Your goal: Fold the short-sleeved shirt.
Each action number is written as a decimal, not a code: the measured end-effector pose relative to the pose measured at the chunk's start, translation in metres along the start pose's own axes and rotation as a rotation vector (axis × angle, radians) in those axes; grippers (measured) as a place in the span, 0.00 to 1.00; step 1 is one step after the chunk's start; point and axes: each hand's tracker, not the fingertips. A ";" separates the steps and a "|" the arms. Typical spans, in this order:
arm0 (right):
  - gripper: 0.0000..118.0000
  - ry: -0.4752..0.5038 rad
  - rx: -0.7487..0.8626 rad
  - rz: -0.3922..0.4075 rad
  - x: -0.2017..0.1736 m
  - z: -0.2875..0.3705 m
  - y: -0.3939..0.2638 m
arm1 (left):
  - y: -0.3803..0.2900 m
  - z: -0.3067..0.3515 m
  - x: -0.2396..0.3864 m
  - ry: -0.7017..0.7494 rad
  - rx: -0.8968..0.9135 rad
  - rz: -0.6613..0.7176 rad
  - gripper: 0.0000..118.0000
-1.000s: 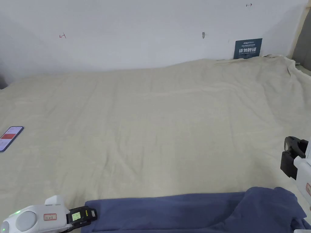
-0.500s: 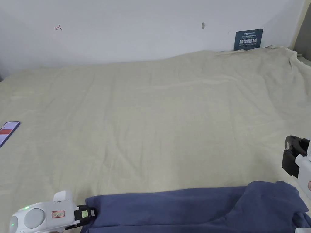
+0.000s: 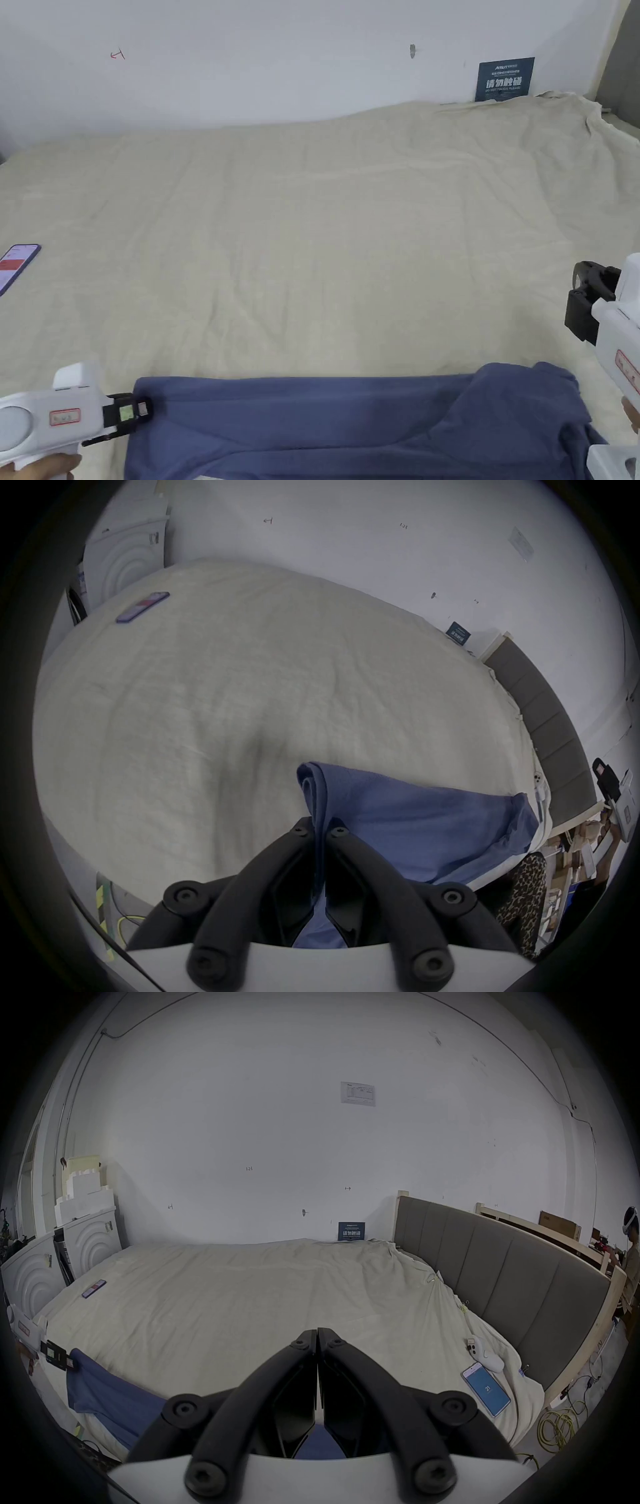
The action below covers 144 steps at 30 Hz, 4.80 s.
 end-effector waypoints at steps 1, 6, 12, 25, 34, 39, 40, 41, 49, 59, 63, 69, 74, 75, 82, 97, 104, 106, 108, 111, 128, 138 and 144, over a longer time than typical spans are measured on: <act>0.00 0.003 0.002 0.000 0.000 0.001 0.000 | 0.002 0.004 -0.006 0.013 0.003 0.022 0.00; 0.00 0.012 0.013 -0.005 0.003 0.006 0.001 | 0.009 0.019 -0.007 0.055 -0.015 0.103 0.00; 0.00 0.016 0.016 -0.015 0.010 0.013 -0.002 | 0.021 0.023 0.047 -0.080 -0.067 0.122 0.00; 0.00 -0.010 0.025 -0.053 0.034 0.028 -0.008 | 0.016 -0.047 0.232 -0.296 -0.245 -0.117 0.00; 0.00 -0.040 0.023 -0.059 0.049 0.037 -0.011 | -0.022 -0.123 0.295 -0.288 -0.370 -0.115 0.02; 0.00 -0.052 0.016 -0.056 0.054 0.040 -0.013 | -0.030 -0.132 0.293 -0.274 -0.352 -0.075 0.25; 0.00 -0.053 0.016 -0.055 0.055 0.040 -0.013 | -0.028 -0.129 0.293 -0.272 -0.344 -0.063 0.46; 0.00 -0.054 0.015 -0.055 0.056 0.040 -0.013 | -0.027 -0.125 0.292 -0.277 -0.329 -0.058 0.61; 0.00 -0.048 0.027 -0.060 0.053 0.043 -0.007 | 0.000 -0.055 0.265 -0.272 -0.046 -0.114 0.89; 0.00 -0.019 0.041 -0.057 0.045 0.042 -0.002 | -0.024 -0.046 0.200 -0.072 0.146 -0.211 0.10; 0.00 -0.018 0.036 -0.056 0.045 0.041 -0.002 | -0.037 -0.070 0.186 -0.074 0.107 -0.162 0.00; 0.00 -0.031 0.031 -0.063 0.052 0.037 -0.001 | -0.062 -0.098 0.203 -0.076 0.041 -0.252 0.00; 0.00 -0.042 0.026 -0.068 0.059 0.038 -0.002 | -0.089 -0.111 0.227 -0.109 -0.027 -0.310 0.00; 0.00 -0.045 0.026 -0.065 0.060 0.039 -0.002 | -0.094 -0.110 0.231 -0.135 -0.034 -0.311 0.00; 0.00 -0.050 0.016 -0.068 0.063 0.041 -0.007 | -0.118 -0.104 0.256 -0.219 -0.052 -0.339 0.00; 0.00 -0.034 0.022 -0.062 0.060 0.043 -0.002 | -0.135 -0.105 0.293 -0.329 -0.097 -0.283 0.00; 0.00 -0.021 0.030 -0.053 0.054 0.041 0.003 | -0.079 -0.043 0.249 -0.400 -0.018 -0.233 0.00; 0.00 -0.016 0.032 -0.053 0.052 0.040 0.004 | -0.063 -0.033 0.229 -0.401 -0.012 -0.214 0.00; 0.00 -0.008 0.035 -0.054 0.048 0.038 0.005 | -0.049 -0.027 0.209 -0.382 -0.005 -0.204 0.00; 0.00 0.001 0.032 -0.047 0.042 0.035 0.006 | -0.035 -0.026 0.179 -0.339 -0.002 -0.165 0.00; 0.00 0.033 -0.029 -0.021 0.024 0.011 0.000 | -0.037 -0.099 0.106 -0.355 -0.198 0.033 0.76; 0.00 0.024 -0.047 -0.025 0.028 0.010 -0.004 | -0.044 -0.120 0.127 -0.407 -0.238 0.007 0.53; 0.00 0.020 -0.047 -0.029 0.031 0.010 -0.004 | -0.047 -0.121 0.130 -0.365 -0.229 -0.032 0.10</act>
